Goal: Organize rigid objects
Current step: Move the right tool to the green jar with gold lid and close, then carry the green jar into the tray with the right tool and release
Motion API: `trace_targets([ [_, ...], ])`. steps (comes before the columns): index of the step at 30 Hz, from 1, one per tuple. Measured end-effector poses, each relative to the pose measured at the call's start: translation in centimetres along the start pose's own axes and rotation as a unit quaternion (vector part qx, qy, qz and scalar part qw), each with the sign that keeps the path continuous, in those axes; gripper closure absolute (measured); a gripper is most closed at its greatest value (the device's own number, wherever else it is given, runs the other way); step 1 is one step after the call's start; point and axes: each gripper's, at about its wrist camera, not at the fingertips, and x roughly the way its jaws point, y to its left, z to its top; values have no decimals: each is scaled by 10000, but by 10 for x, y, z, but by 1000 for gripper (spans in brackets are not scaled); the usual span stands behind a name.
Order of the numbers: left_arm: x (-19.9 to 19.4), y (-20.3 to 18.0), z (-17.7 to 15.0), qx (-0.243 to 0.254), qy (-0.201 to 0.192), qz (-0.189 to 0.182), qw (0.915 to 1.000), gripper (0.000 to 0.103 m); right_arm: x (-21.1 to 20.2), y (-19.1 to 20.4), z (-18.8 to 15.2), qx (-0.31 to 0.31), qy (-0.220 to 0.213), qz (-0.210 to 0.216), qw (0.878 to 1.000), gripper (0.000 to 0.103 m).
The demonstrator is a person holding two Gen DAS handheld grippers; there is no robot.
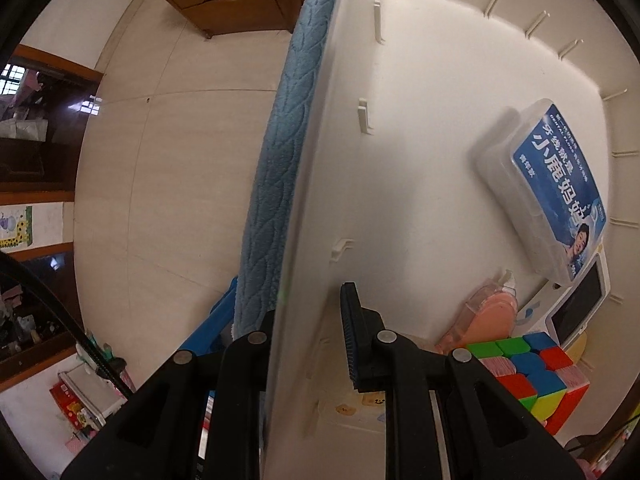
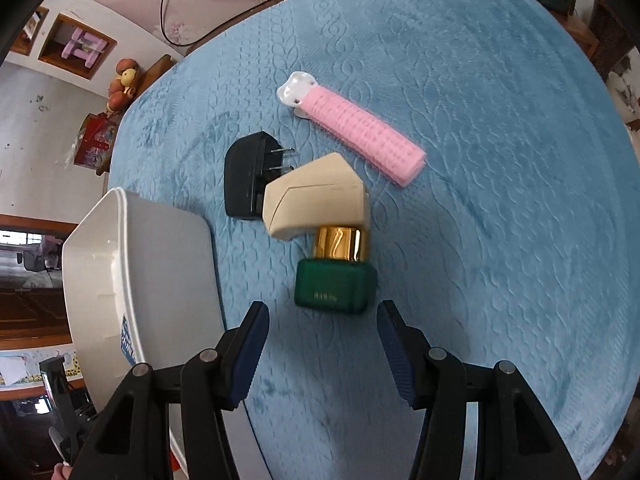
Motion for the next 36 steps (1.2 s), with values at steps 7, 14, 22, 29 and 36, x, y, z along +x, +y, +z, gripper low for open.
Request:
trace_targets([
  [7, 4, -4, 16, -26, 68, 55, 10000, 82, 11, -2, 9, 5, -30, -79, 10000, 46],
  [14, 1, -2, 15, -64, 31, 43, 10000, 82, 13, -4, 14, -21, -84, -137, 9999, 58],
  [22, -2, 1, 7, -43, -83, 3, 10000, 82, 6, -9, 3, 95, -20, -30, 9999, 59],
  [29, -8, 3, 1, 98, -214, -91, 9997, 82, -12, -6, -15, 160, -147, -31, 9998, 59],
  [36, -16, 10, -7, 264, -350, -311, 9986, 82, -37, 5, -39, 233, -411, -15, 9989, 59],
])
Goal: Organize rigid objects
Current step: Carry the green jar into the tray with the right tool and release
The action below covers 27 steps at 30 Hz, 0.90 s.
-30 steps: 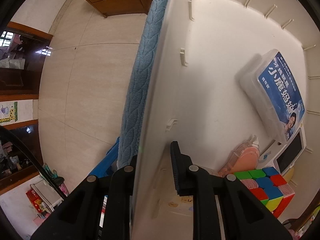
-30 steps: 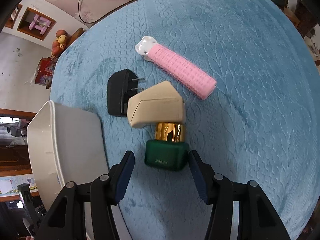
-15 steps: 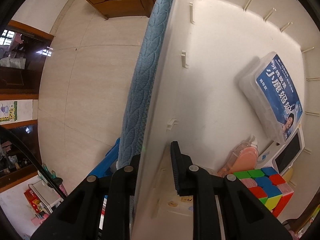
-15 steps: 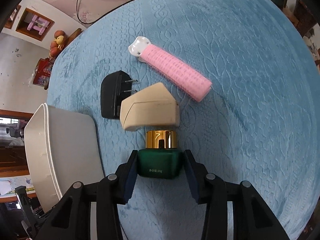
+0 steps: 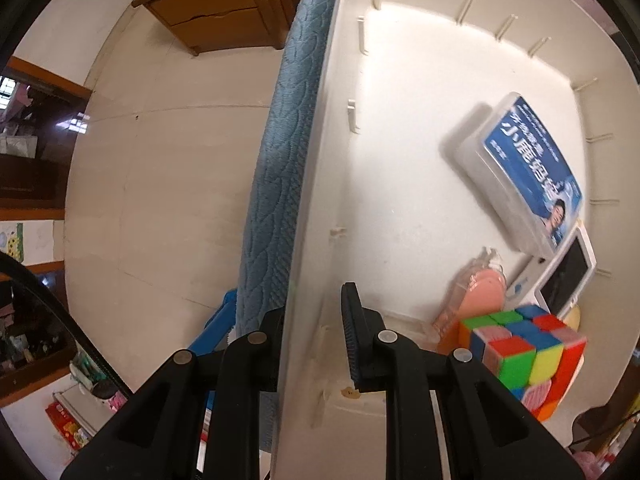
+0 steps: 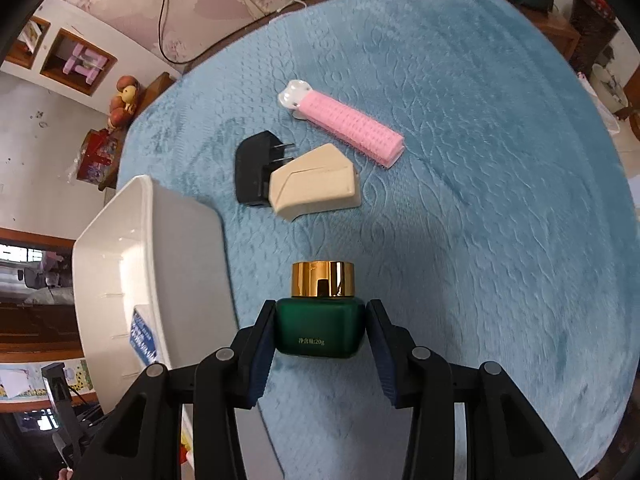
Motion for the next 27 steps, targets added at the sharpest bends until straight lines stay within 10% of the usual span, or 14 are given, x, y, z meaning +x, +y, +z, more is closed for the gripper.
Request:
trace_targets([
  [27, -11, 9, -38, 1657, -274, -437, 9848, 82, -55, 120, -114, -854, -745, -279, 9932, 59],
])
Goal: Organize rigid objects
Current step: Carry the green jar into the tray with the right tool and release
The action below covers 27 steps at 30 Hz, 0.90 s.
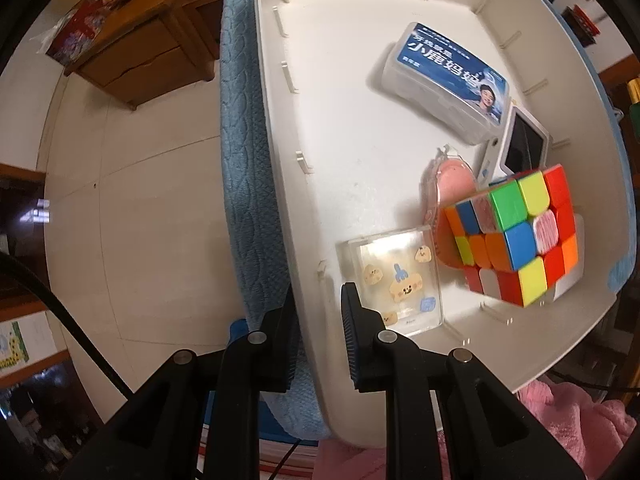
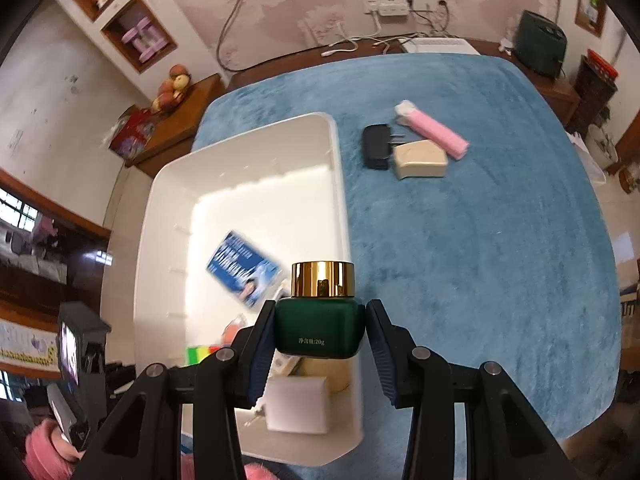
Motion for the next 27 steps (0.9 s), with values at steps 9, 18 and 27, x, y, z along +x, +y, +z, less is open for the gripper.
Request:
trace_targets([
  [9, -1, 3, -8, 310, -8, 8, 9995, 82, 6, 36, -22, -111, 123, 119, 9998, 58],
  [18, -1, 4, -10, 409, -78, -109, 9991, 82, 2, 36, -23, 79, 77, 142, 9998, 55],
  [27, -3, 11, -1, 229, -32, -173, 9996, 82, -15, 26, -13, 78, -205, 172, 9996, 54],
])
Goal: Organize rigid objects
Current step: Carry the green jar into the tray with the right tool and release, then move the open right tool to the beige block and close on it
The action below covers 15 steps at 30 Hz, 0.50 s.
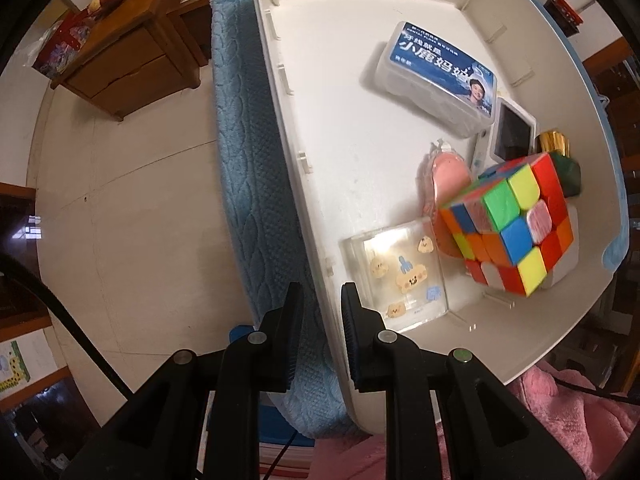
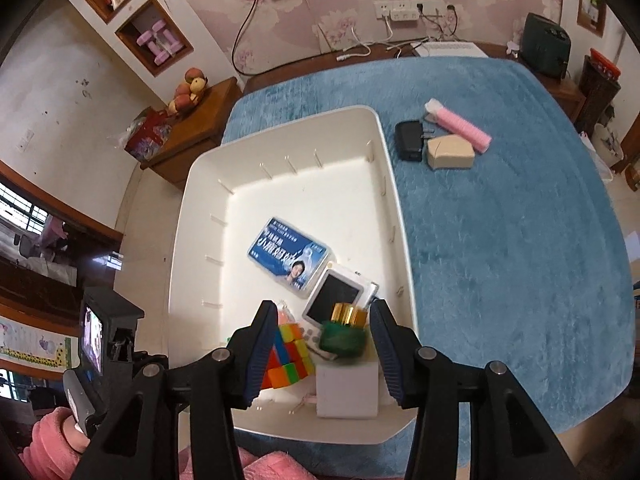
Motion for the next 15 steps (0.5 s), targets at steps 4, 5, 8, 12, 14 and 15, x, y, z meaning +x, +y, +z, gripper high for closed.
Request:
trace_targets([
  [4, 0, 3, 6, -106, 14, 2, 9999, 82, -1, -9, 6, -14, -54, -62, 10000, 53],
  [5, 0, 4, 8, -153, 18, 16, 9999, 82, -1, -13, 8, 8, -70, -67, 10000, 53],
  [8, -1, 8, 16, -310, 21, 37, 9995, 82, -1, -23, 15, 96, -127, -58, 9999, 50],
  [12, -2, 11, 27, -479, 0, 126, 9988, 82, -2, -38, 26, 164, -261, -98, 9995, 43],
  [14, -3, 13, 33, -583, -15, 151, 9982, 82, -2, -46, 33, 208, -369, -113, 9990, 42],
  [15, -3, 14, 35, -633, -23, 147, 9979, 82, -2, -49, 35, 224, -418, -110, 9988, 40],
])
